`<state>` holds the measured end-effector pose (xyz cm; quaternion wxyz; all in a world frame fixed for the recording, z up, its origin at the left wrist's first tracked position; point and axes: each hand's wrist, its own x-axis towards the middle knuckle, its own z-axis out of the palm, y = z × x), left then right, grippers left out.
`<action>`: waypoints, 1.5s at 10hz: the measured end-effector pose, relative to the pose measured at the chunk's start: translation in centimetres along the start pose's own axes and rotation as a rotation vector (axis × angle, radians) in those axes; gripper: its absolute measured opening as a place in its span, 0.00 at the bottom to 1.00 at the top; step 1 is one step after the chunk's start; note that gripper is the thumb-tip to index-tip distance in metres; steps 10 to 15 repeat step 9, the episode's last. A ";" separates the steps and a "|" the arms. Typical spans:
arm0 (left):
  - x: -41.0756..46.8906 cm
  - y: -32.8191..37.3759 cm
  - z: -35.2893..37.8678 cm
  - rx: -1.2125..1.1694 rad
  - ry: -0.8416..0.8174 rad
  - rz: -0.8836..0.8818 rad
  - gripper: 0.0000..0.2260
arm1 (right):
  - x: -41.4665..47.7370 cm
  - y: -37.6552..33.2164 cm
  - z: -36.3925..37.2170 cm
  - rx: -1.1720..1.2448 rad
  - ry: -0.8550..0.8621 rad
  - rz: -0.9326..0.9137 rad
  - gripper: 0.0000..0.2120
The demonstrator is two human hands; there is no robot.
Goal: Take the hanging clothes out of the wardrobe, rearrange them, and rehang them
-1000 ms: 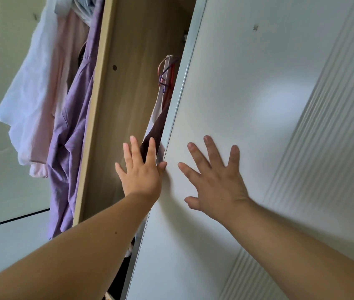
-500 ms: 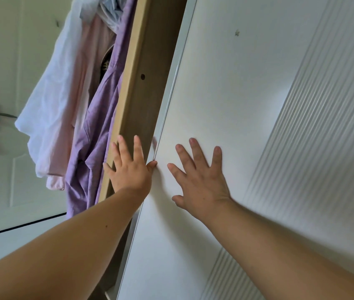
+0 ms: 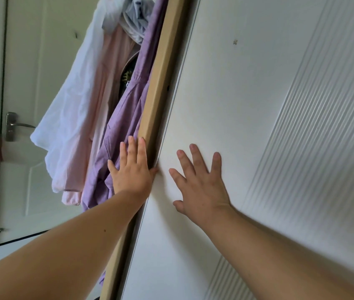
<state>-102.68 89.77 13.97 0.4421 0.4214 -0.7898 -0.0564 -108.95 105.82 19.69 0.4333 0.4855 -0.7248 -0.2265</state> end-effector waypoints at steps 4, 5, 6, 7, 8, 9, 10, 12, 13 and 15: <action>0.9 -1.3 0.2 -0.013 -0.018 0.104 0.36 | 1.6 -0.8 0.2 0.011 -0.008 0.005 0.39; 0.6 -1.0 -0.6 -0.072 -0.057 0.097 0.38 | 1.5 -0.7 0.0 -0.001 -0.009 -0.006 0.38; 0.5 -0.3 -2.2 -0.166 -0.132 0.076 0.39 | 1.0 -0.6 -0.7 0.116 0.023 -0.023 0.34; 0.3 1.0 -5.0 -0.251 -0.198 0.098 0.38 | -0.1 0.7 -2.7 0.351 0.155 0.022 0.32; -0.5 3.6 -8.8 -0.401 -0.188 0.168 0.34 | -1.7 4.6 -5.4 0.515 0.354 0.126 0.28; -1.0 6.9 -13.6 -0.744 -0.208 0.103 0.30 | -4.0 10.1 -9.6 0.717 0.501 0.352 0.27; -1.0 6.9 -13.6 -0.744 -0.208 0.103 0.30 | -4.0 10.1 -9.6 0.717 0.501 0.352 0.27; -1.0 6.9 -13.6 -0.744 -0.208 0.103 0.30 | -4.0 10.1 -9.6 0.717 0.501 0.352 0.27; -1.0 6.9 -13.6 -0.744 -0.208 0.103 0.30 | -4.0 10.1 -9.6 0.717 0.501 0.352 0.27; -1.0 6.9 -13.6 -0.744 -0.208 0.103 0.30 | -4.0 10.1 -9.6 0.717 0.501 0.352 0.27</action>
